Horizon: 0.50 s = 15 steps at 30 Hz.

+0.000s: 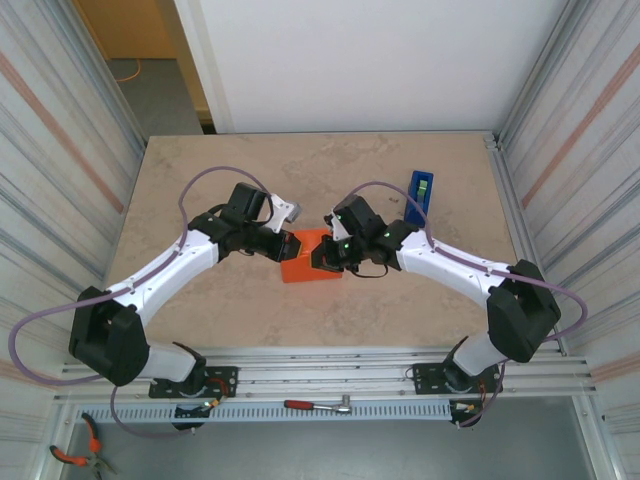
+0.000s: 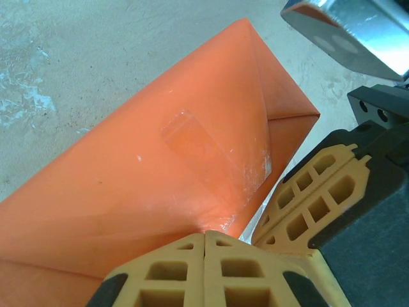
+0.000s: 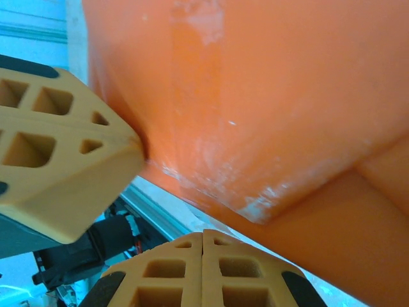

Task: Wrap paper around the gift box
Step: Stick the wrapping paper to the gift box.

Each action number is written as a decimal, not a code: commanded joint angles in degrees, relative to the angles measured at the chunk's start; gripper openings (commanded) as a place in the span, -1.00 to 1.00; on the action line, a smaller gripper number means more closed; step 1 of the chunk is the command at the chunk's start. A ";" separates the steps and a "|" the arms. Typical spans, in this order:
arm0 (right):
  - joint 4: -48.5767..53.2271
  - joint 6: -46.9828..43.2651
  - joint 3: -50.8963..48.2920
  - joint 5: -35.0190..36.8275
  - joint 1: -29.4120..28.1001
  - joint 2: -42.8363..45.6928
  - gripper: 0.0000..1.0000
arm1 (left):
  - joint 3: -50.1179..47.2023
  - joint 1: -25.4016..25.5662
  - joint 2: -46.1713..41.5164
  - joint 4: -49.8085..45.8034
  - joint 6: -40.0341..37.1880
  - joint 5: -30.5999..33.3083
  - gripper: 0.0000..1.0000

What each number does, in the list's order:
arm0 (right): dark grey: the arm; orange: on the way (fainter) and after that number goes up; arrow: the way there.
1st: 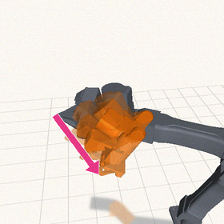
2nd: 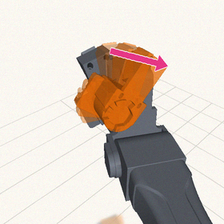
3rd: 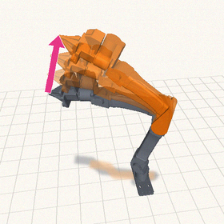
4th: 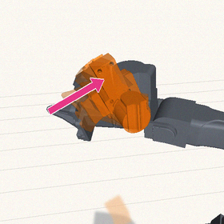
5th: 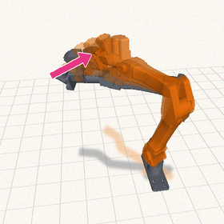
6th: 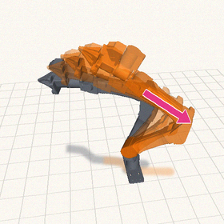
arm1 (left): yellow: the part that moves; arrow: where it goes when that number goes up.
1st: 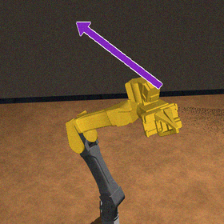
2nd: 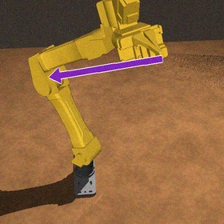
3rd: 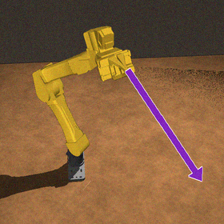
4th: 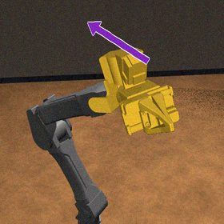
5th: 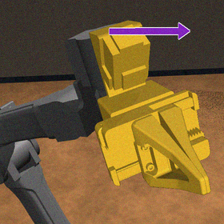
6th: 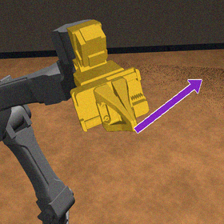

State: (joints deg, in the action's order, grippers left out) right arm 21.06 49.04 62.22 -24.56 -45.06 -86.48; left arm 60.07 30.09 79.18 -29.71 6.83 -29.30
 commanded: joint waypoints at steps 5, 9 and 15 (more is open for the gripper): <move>2.68 0.01 -0.08 2.64 -0.92 0.24 -1.00 | -2.73 0.32 1.43 -3.85 -0.46 2.14 -1.00; -0.23 1.29 -0.49 4.33 -1.27 -0.18 -1.00 | -2.68 0.26 1.56 -3.79 -0.34 2.07 -1.00; -4.07 3.59 -0.52 8.15 -2.50 -1.45 -1.00 | -2.75 0.36 1.38 -3.81 -0.45 2.05 -1.00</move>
State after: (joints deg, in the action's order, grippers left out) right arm 19.46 50.74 62.22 -19.25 -46.96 -86.87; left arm 60.07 30.09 79.18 -29.63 6.83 -29.26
